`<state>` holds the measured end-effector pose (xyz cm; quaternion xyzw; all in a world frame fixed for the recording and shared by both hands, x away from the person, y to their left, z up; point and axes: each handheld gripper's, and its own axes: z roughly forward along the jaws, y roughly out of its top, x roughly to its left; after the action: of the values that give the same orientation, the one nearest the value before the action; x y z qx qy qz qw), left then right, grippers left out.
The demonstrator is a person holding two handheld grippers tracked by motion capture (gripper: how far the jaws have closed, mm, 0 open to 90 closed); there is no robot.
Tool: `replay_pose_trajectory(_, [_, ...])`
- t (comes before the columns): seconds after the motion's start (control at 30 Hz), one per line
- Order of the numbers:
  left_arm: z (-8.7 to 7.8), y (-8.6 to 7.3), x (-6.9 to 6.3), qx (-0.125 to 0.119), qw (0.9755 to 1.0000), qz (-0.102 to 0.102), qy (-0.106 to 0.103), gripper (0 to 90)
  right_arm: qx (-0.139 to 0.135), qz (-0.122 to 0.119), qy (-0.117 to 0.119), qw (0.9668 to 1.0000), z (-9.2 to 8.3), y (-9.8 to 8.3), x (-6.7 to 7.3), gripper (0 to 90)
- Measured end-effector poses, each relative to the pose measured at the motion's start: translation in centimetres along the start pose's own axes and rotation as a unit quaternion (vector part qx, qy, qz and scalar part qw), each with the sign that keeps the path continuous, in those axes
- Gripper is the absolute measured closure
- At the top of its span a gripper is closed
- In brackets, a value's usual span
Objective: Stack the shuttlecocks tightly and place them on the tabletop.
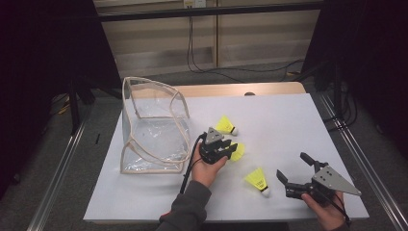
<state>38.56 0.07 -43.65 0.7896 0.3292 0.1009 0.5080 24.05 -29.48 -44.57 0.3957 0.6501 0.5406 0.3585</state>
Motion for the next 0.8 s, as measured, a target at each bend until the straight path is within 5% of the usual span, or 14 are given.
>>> replay_pose_trajectory(0.3, [-0.18,0.27,0.28,-0.007,0.9999,0.001,0.008,89.0,0.0,-0.001,0.0,1.0,-0.01,0.0,0.01,2.2])
replay_pose_trajectory(0.8, [-0.79,1.01,0.63,-0.03,0.9981,-0.002,0.054,90.0,-0.001,-0.001,0.0,1.0,-0.01,0.0,0.0,2.2])
